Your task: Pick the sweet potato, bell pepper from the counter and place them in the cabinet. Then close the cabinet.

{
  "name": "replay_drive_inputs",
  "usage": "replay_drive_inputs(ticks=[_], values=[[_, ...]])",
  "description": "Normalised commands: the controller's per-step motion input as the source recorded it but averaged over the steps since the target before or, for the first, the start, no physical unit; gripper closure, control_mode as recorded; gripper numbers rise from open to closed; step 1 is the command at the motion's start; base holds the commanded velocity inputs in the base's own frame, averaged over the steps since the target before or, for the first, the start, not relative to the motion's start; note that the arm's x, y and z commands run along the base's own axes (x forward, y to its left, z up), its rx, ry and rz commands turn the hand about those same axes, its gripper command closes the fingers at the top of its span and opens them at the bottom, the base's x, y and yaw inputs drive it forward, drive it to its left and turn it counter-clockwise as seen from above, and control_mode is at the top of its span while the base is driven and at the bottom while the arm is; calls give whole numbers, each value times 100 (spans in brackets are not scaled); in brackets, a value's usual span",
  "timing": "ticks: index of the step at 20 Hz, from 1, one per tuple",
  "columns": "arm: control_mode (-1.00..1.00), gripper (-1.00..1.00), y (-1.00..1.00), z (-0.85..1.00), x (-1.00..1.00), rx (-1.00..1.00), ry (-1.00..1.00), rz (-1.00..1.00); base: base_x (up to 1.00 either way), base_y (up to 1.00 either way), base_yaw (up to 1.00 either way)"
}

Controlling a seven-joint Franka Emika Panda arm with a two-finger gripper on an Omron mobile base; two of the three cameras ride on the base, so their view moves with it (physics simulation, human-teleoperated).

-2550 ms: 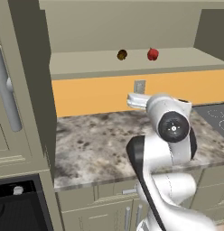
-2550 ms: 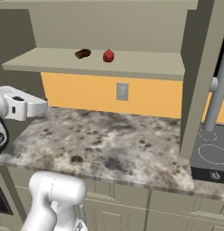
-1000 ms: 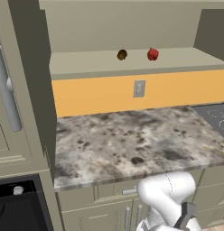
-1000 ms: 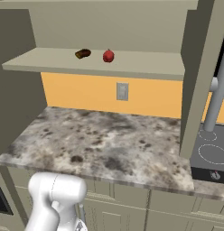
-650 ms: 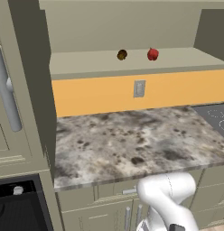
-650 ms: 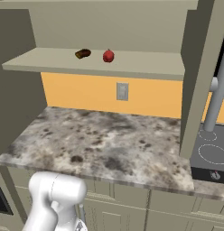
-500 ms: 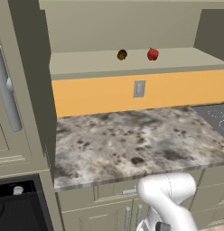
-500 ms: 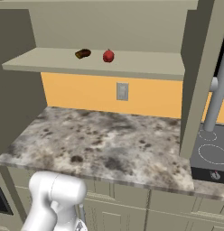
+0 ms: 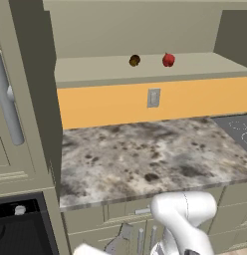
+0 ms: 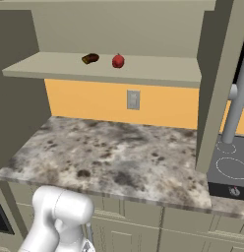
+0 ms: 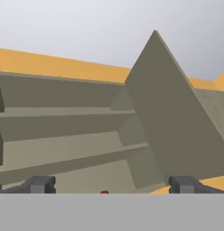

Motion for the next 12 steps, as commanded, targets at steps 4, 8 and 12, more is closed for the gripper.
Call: replay_drive_inputs(ticks=[4, 8, 12], values=[[-100, -100, 19, -12, 54, -2, -2, -3, 0, 0, 0], [-100, -100, 12, -7, 50, 0, -1, -2, 0, 0, 0], [-100, -100, 19, -7, 48, -1, -3, -2, 0, 0, 0]])
